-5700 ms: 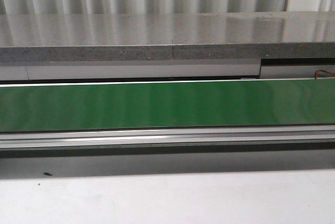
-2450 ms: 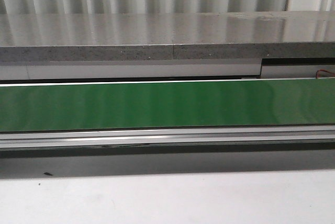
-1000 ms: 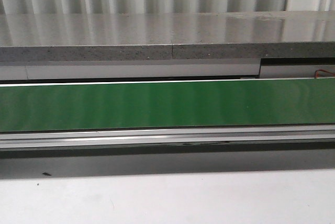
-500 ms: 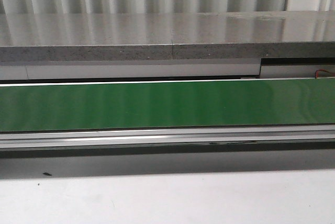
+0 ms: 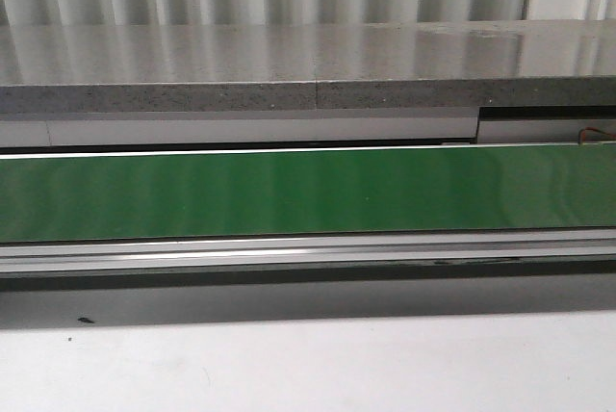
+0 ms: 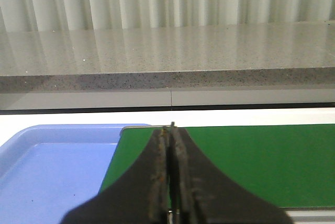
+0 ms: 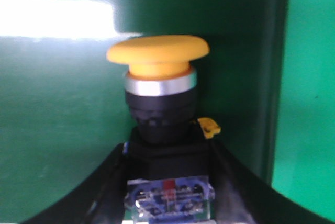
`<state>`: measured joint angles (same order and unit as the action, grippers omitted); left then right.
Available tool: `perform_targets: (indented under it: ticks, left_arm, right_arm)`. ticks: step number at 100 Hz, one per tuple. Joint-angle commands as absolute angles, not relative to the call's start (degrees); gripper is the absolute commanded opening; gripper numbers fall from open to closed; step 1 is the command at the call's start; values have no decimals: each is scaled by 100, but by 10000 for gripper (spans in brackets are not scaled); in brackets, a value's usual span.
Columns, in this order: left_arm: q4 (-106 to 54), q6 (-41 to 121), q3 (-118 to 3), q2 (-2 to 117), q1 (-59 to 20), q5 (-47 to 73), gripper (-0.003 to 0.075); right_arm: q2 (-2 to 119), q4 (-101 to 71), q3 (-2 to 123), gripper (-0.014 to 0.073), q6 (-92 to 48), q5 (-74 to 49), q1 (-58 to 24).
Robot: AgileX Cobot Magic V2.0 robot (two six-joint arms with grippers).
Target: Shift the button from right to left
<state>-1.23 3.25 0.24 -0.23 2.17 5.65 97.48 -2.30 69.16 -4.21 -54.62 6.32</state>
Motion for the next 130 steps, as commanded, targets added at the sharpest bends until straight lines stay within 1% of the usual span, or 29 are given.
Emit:
perform_targets:
  ticks: [1, 10, 15, 35, 51, 56, 63, 66, 68, 73, 75, 80, 82, 85, 104, 130]
  left_arm:
    - [-142, 274, 246, -211, 178, 137, -20]
    - [-142, 274, 246, -211, 178, 137, -20]
    - [-142, 274, 246, -211, 178, 137, -20]
    - [-142, 274, 246, -211, 178, 137, -20]
    - [-142, 274, 246, -211, 178, 137, -20]
    - [-142, 274, 246, -211, 178, 137, -20]
    - [-142, 274, 246, -211, 178, 137, -20]
    - [-142, 274, 246, -211, 178, 137, -20]
    - [-142, 274, 246, -211, 178, 137, -20]
    - [-142, 274, 246, -211, 178, 137, -20]
    - [-142, 274, 246, -211, 178, 137, -20]
    - [-142, 274, 246, -211, 178, 137, -20]
    - [-142, 274, 246, -211, 178, 137, -20]
    - [-142, 274, 246, -211, 178, 137, -20]
    - [-142, 274, 246, -211, 178, 137, -20]
    - [-142, 274, 246, -211, 178, 137, -20]
  right_arm:
    - [9523, -211, 7060, 402, -403, -5330, 650]
    - [9452, -261, 7060, 559, -403, -5298, 650]
    - [9376, -317, 7060, 596, -409, -5282, 650]
    - [8844, -618, 6912, 593, -663, -5124, 645]
    - [8152, -790, 6422, 586, -858, -4735, 641]
    - [7878, -790, 6232, 552, -867, -4606, 641]
    - [7466, -790, 5960, 454, -903, -4451, 641]
    - [7255, -790, 5835, 384, -918, -4412, 641]
    - [7129, -790, 5787, 353, -918, -4384, 641]
    - [6829, -790, 5598, 215, -918, -4349, 641]
    - [6701, -790, 5550, 179, -918, -4332, 641]
    - [6396, -785, 5359, 38, -918, -4284, 641]
    - [6265, -787, 5313, 6, -918, -4254, 641]
    - [6095, -787, 5201, -69, -943, -4214, 641]
    - [4899, -783, 4620, -68, -1018, -3907, 641]
    - [3134, -783, 3558, -68, -1018, -3136, 641]
